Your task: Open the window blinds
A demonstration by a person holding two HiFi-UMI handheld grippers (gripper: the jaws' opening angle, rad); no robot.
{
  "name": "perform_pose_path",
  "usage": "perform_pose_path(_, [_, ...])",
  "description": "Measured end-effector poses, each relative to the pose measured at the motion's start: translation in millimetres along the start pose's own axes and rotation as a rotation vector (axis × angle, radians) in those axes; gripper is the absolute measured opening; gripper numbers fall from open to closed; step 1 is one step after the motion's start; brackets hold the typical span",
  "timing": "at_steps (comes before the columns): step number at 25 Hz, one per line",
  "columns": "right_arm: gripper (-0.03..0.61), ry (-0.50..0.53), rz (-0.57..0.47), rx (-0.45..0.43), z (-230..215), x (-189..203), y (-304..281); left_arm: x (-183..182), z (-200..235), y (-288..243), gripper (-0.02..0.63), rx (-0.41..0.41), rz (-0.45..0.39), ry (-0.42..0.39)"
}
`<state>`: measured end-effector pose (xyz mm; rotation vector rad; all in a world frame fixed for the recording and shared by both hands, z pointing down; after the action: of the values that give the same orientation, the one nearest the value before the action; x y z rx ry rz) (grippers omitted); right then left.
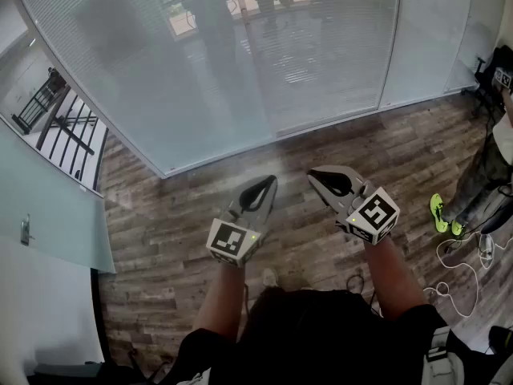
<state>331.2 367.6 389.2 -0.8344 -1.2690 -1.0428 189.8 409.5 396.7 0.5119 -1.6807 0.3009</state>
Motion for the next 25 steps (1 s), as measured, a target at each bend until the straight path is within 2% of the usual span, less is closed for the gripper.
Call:
perform_pose_path(5, [0.005, 0.003, -0.006, 0.015, -1.2, 0.2, 1.1, 0.8, -3.2, -4.7, 0.003, 0.023, 0.028, -0.013])
perform_pose_path(15, [0.005, -0.030, -0.069, 0.039, -8.5, -5.7, 6.3, -2.4, -5.1, -8.8, 0.004, 0.029, 0.029, -0.014])
perform_pose_path(25, [0.006, -0.018, -0.054, 0.016, -0.9, 1.3, 0.6, -0.2, -2.4, -4.3, 0.003, 0.018, 0.026, -0.028])
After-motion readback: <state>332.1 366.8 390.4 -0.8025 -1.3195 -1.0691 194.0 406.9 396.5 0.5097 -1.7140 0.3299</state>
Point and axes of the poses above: the fingertips, and each gripper's own axes: y backward along the fingers, z to its left, x out of its underside, the point moved 5 cm from there along y, backward along the fingers, and after that the axes turned 1 degree about z, right-handed, at the moved point
